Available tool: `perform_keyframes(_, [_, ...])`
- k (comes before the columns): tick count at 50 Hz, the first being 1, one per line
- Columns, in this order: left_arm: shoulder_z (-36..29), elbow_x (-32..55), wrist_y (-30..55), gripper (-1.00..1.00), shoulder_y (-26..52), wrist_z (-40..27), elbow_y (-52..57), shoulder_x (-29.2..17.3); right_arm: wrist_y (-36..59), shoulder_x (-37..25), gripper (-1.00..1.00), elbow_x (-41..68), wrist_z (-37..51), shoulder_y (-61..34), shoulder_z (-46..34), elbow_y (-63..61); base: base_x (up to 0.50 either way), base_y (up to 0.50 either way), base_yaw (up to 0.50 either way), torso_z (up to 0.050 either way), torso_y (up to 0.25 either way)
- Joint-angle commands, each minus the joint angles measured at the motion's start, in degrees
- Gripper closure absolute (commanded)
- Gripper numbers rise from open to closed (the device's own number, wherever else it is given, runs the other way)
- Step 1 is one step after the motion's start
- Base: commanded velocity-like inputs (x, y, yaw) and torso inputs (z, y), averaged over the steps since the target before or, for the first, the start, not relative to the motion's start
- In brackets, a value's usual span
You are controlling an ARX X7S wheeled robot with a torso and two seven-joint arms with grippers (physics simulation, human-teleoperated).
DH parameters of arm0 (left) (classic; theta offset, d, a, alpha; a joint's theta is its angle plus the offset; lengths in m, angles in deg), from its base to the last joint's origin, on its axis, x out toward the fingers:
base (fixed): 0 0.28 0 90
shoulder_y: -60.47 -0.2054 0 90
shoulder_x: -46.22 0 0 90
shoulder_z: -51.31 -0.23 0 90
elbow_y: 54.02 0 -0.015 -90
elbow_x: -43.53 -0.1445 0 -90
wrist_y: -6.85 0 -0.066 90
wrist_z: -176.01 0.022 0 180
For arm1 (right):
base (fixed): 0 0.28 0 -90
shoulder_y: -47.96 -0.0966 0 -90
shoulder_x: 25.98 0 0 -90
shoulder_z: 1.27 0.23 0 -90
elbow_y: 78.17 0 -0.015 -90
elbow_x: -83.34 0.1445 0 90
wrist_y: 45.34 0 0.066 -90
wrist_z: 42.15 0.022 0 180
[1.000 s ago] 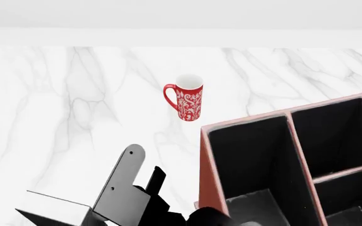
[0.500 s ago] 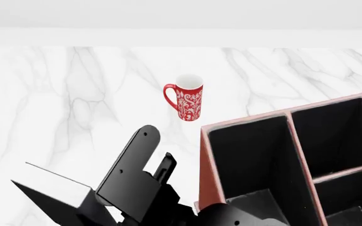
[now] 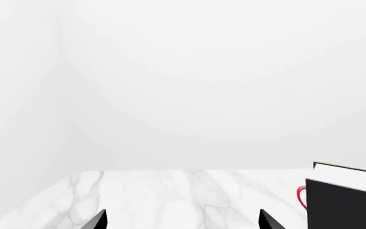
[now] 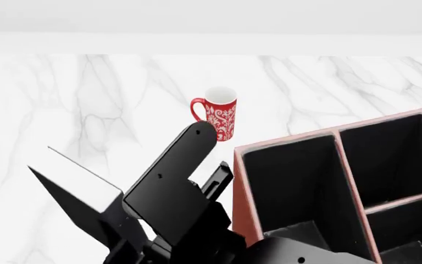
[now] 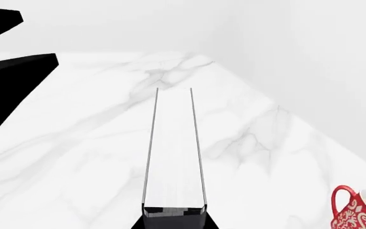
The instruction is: Pick up the book and place it in the left compartment of the caddy.
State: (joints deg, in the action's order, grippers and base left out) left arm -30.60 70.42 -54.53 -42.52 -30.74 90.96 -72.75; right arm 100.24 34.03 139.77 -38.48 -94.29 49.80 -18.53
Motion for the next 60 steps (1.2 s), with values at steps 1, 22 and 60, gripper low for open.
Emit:
perform_keyframes(1, [-0.1,0.2,-0.2,-1.0,0.1,-0.3,-0.2,-0.2,7.2,-0.5,1.0,8.8,10.4,-1.8,8.2,-5.1,0.0,0.0,0.0,0.0,0.0])
perform_keyframes(22, [-0.7,0.0,-0.6,-1.0,-0.1,-0.8,-0.3,-0.7,10.8,-4.4,1.0,41.4,36.4,-8.8,16.3,-8.1,0.0,0.0,0.0,0.0,0.001])
perform_keyframes(60, [-1.3,0.4,-1.0,-1.0,-0.1,-1.7,-0.4,-1.5,4.7,-13.3,1.0,62.8,52.9,-19.7,15.9,-1.0,0.0,0.0,0.0,0.0,0.001])
